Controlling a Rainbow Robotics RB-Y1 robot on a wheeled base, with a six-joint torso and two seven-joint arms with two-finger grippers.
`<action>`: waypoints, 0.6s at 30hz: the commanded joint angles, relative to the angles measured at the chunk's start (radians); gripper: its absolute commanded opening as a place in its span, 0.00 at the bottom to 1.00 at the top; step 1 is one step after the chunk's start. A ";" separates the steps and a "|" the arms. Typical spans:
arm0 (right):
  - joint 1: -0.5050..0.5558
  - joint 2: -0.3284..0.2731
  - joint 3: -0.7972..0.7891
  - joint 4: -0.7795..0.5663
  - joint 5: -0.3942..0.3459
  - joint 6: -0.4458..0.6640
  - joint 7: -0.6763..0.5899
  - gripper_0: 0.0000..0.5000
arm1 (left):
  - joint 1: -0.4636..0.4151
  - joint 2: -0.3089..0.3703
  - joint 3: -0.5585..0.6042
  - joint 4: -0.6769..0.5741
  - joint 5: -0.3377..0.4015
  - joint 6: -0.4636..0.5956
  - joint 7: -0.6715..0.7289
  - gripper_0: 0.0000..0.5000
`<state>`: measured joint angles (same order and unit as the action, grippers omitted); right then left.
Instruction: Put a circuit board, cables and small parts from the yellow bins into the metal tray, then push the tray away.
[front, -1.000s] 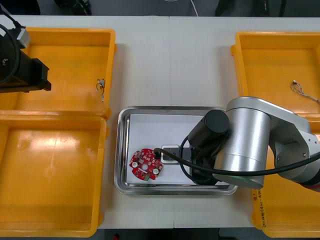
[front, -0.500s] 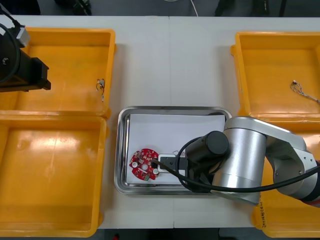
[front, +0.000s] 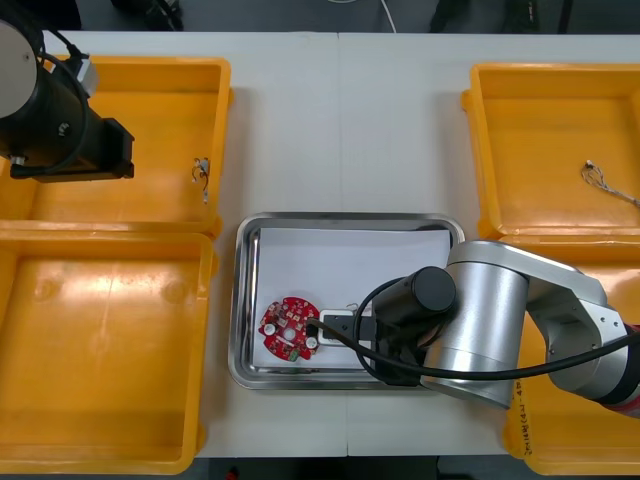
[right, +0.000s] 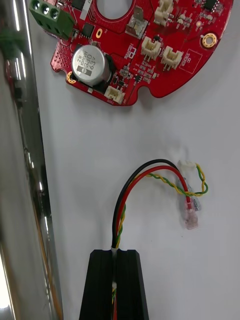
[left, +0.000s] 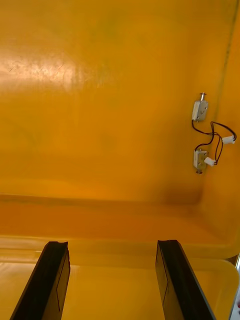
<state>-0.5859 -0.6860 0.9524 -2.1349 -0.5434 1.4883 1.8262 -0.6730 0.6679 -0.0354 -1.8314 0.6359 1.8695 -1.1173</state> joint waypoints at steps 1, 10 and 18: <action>0.011 -0.035 0.013 -0.010 0.008 -0.010 -0.015 0.00 | -0.057 -0.040 -0.020 0.021 -0.021 -0.055 -0.013 1.00; 0.011 -0.032 0.013 -0.010 0.010 -0.010 -0.024 0.20 | -0.076 -0.083 -0.058 0.058 -0.068 -0.136 -0.010 1.00; 0.011 -0.021 0.013 -0.008 0.020 -0.026 -0.031 1.00 | -0.079 -0.097 -0.095 0.093 -0.105 -0.210 -0.012 1.00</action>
<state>-0.5849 -0.6938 0.9524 -2.1340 -0.5331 1.4852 1.8221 -0.6995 0.5836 -0.0852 -1.7371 0.5675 1.6903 -1.1173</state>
